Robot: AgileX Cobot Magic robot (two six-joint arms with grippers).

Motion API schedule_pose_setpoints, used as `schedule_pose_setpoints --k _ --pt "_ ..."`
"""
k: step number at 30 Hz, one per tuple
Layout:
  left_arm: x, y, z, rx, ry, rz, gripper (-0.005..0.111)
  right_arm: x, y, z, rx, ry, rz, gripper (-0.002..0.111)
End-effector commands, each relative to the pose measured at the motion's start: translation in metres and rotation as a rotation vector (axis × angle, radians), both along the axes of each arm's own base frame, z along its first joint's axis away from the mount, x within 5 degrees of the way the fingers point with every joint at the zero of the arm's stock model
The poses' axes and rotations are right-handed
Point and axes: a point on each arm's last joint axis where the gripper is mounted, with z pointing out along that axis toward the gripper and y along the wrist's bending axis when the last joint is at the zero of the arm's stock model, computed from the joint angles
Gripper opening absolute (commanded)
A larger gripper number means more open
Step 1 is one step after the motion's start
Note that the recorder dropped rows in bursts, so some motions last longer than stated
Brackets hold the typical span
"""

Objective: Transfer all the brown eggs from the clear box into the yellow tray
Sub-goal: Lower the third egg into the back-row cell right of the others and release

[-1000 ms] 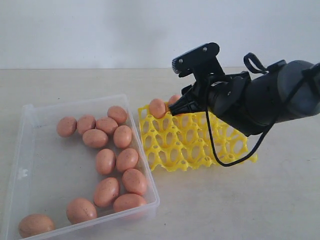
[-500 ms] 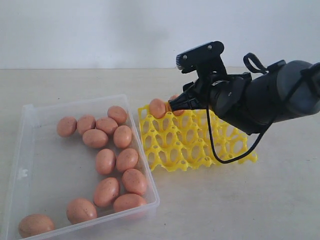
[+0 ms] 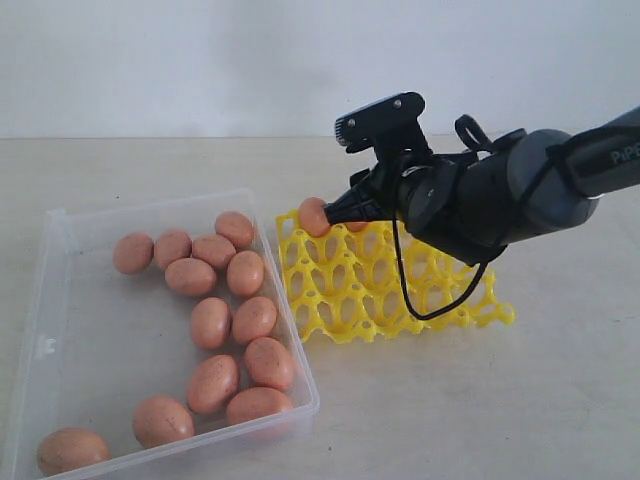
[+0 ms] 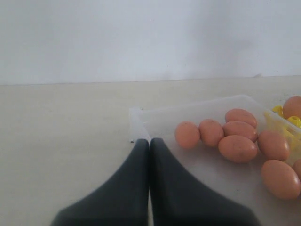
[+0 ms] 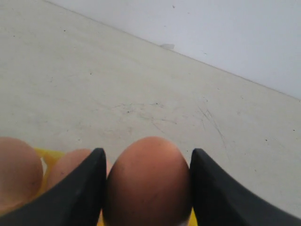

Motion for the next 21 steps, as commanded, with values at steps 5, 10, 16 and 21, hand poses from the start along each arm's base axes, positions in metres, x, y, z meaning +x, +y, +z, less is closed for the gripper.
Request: schedule_pose_setpoints --k 5,10,16,21 --pt "-0.0003 -0.0004 0.0012 -0.005 -0.007 -0.006 -0.004 0.01 -0.0067 0.0006 -0.001 -0.035 -0.041 0.0" --pt "-0.0003 -0.0004 0.0012 -0.005 -0.007 -0.006 -0.004 0.0118 -0.0103 0.0001 0.001 -0.029 -0.049 0.0" --pt "-0.0003 -0.0004 0.0012 -0.005 -0.007 -0.006 -0.004 0.0103 -0.0086 -0.0025 0.01 0.004 -0.032 0.0" --pt "-0.0003 -0.0004 0.0012 -0.005 -0.007 -0.006 -0.004 0.0107 -0.0094 -0.0024 0.01 0.004 -0.035 0.0"
